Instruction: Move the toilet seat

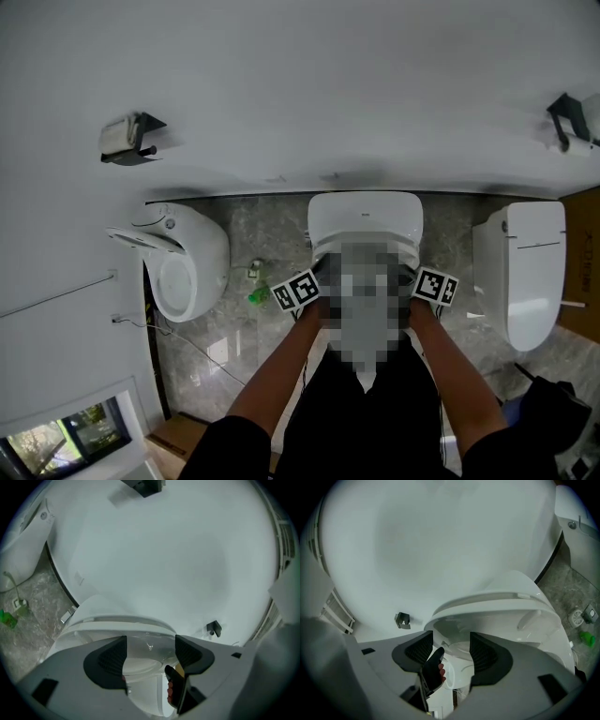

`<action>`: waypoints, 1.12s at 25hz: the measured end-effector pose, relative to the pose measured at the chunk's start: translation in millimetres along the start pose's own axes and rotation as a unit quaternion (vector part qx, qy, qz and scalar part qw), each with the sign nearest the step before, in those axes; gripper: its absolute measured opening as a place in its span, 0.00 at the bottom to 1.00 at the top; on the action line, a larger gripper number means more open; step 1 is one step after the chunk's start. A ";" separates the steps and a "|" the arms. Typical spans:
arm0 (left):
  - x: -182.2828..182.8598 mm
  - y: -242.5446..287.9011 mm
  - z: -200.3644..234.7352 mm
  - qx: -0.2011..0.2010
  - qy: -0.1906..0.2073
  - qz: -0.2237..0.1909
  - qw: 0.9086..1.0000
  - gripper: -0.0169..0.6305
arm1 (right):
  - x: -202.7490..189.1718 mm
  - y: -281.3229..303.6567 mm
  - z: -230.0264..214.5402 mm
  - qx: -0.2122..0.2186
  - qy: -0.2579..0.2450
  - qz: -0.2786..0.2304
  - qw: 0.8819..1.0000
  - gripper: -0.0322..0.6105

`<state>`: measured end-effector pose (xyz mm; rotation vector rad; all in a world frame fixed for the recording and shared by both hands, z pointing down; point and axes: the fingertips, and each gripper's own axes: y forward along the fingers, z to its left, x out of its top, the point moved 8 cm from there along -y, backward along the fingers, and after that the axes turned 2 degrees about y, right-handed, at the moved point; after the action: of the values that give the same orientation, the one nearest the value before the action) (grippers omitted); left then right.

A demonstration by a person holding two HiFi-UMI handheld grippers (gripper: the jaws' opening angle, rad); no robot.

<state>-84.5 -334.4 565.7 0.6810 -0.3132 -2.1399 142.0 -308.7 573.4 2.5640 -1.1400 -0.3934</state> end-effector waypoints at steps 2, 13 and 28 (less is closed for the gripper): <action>5.5 3.4 -0.8 0.009 0.032 0.011 0.999 0.51 | 1.4 3.6 -0.7 -0.001 0.004 0.000 1.000 0.44; 10.4 4.5 2.4 -0.016 0.029 0.007 0.999 0.46 | 17.7 11.6 0.6 -0.011 -0.016 0.003 1.000 0.44; -10.9 -104.2 -99.0 -0.114 0.233 -0.032 0.965 0.12 | -26.3 -41.2 59.2 0.030 -0.273 0.048 0.960 0.44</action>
<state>-90.9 -260.6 442.1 1.0372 0.2090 -1.9601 130.8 -272.4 506.6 2.5046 -1.4608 -1.1083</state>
